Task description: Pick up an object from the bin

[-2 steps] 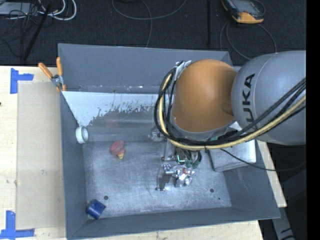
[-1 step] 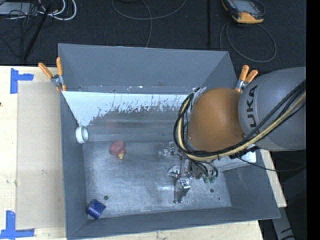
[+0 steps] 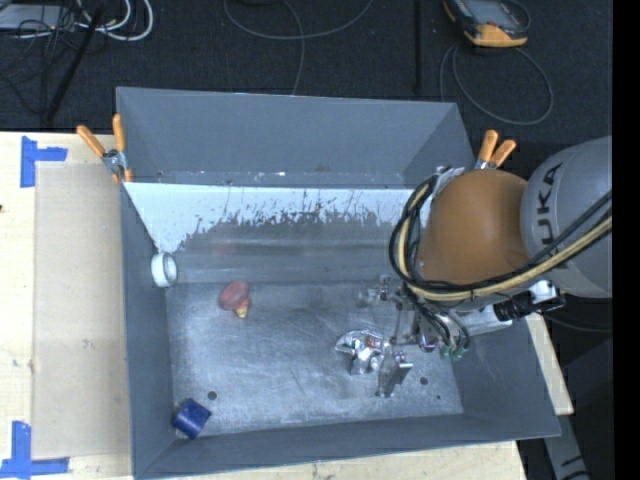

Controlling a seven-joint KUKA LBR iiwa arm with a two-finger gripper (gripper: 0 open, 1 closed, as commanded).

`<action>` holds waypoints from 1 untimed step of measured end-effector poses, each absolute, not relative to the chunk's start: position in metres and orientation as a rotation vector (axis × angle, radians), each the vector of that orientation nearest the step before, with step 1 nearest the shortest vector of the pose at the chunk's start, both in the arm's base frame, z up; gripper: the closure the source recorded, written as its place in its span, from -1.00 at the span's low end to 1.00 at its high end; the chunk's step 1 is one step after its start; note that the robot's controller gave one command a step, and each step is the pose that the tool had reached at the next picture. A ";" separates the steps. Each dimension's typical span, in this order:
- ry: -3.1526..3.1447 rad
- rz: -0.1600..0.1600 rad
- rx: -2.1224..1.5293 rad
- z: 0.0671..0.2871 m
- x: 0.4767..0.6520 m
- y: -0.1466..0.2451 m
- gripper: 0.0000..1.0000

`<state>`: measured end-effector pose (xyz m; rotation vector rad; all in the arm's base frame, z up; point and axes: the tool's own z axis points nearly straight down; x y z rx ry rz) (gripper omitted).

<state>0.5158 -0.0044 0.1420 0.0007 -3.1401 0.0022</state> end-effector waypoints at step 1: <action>-3.130 -0.001 0.325 0.072 0.577 -0.022 -1.00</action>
Offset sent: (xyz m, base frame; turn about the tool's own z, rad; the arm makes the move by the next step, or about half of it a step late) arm 0.0590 -0.0180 -0.0720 -0.2075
